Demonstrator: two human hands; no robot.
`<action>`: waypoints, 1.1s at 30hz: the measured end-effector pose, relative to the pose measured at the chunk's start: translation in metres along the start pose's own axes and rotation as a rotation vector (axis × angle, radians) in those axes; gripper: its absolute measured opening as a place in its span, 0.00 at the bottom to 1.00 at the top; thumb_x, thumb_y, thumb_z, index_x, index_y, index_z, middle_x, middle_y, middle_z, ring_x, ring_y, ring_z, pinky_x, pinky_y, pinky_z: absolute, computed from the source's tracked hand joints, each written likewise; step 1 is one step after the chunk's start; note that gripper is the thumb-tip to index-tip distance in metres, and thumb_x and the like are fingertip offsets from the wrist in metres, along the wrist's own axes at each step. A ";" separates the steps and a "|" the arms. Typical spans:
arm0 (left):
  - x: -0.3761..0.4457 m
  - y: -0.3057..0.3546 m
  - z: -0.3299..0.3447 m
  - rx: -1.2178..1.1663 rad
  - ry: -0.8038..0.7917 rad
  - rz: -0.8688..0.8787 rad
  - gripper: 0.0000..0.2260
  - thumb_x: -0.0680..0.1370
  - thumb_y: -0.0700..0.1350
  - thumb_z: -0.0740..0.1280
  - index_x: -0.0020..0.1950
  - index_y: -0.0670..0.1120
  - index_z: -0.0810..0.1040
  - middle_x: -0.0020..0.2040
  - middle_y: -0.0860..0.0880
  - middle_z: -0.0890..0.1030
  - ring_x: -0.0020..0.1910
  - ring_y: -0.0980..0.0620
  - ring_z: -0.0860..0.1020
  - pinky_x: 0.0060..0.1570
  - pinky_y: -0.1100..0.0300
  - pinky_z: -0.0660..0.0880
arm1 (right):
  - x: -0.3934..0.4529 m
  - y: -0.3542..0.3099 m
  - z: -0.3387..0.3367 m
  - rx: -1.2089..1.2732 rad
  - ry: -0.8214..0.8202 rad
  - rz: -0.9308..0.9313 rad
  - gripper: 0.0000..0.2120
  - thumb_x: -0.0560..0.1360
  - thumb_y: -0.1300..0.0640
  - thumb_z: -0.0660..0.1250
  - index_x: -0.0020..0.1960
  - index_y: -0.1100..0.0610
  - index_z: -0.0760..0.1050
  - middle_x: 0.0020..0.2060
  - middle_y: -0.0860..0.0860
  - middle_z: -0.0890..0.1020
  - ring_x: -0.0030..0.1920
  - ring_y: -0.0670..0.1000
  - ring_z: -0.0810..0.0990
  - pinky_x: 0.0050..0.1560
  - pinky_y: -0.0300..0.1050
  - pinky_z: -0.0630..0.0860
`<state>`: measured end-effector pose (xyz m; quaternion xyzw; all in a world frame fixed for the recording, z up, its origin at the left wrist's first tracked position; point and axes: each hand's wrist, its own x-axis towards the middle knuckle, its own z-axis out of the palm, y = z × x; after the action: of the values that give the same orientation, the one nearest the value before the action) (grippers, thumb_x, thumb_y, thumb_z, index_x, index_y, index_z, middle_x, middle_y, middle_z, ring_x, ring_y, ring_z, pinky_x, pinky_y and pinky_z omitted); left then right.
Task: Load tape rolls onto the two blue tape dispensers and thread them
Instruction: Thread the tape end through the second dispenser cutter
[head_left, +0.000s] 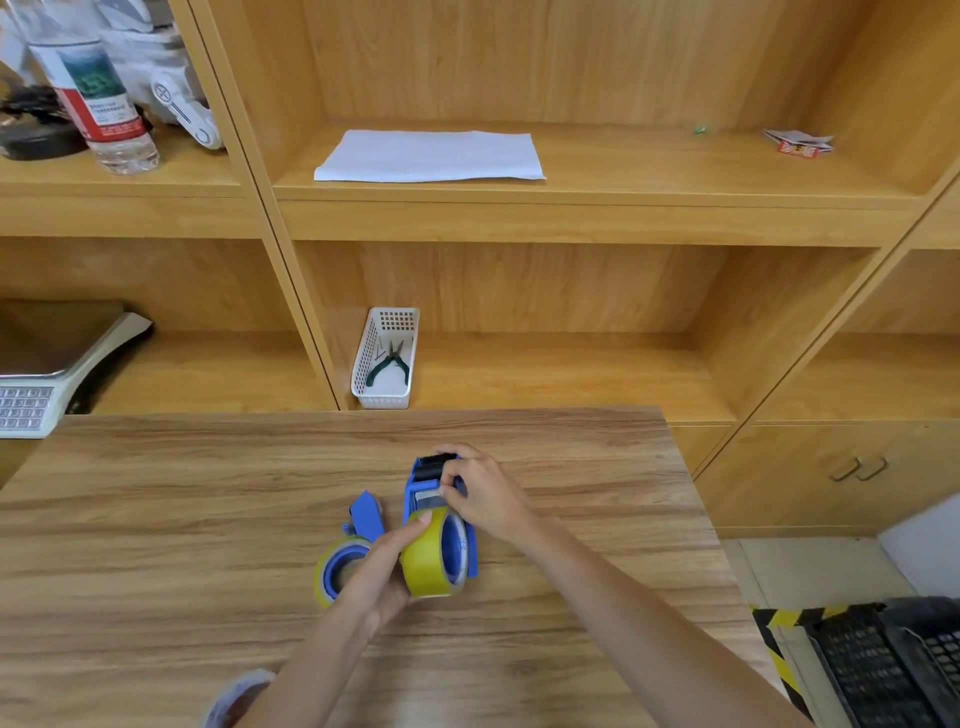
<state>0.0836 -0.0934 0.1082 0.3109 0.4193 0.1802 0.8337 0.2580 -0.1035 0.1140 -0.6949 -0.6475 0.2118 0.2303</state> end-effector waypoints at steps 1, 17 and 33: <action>-0.001 0.001 0.001 -0.003 -0.013 0.001 0.15 0.73 0.48 0.70 0.57 0.42 0.83 0.55 0.40 0.85 0.55 0.40 0.81 0.60 0.38 0.73 | -0.002 -0.001 -0.001 -0.011 0.008 0.003 0.07 0.78 0.59 0.64 0.40 0.53 0.72 0.71 0.46 0.71 0.44 0.41 0.80 0.56 0.52 0.74; 0.003 -0.003 -0.008 0.075 -0.055 -0.110 0.26 0.70 0.54 0.76 0.65 0.45 0.77 0.62 0.39 0.81 0.61 0.37 0.79 0.61 0.34 0.73 | -0.013 -0.006 0.003 0.110 0.180 0.125 0.06 0.81 0.59 0.59 0.47 0.56 0.72 0.57 0.51 0.79 0.54 0.54 0.80 0.51 0.53 0.75; 0.006 -0.003 -0.008 0.214 0.043 -0.128 0.30 0.66 0.53 0.79 0.64 0.42 0.78 0.62 0.37 0.81 0.62 0.38 0.79 0.58 0.39 0.78 | 0.000 -0.003 0.003 0.102 0.196 0.201 0.09 0.80 0.58 0.60 0.41 0.53 0.71 0.65 0.45 0.77 0.52 0.50 0.81 0.48 0.46 0.73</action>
<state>0.0805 -0.0897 0.0988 0.3668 0.4728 0.0877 0.7964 0.2536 -0.1036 0.1129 -0.7610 -0.5375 0.1975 0.3049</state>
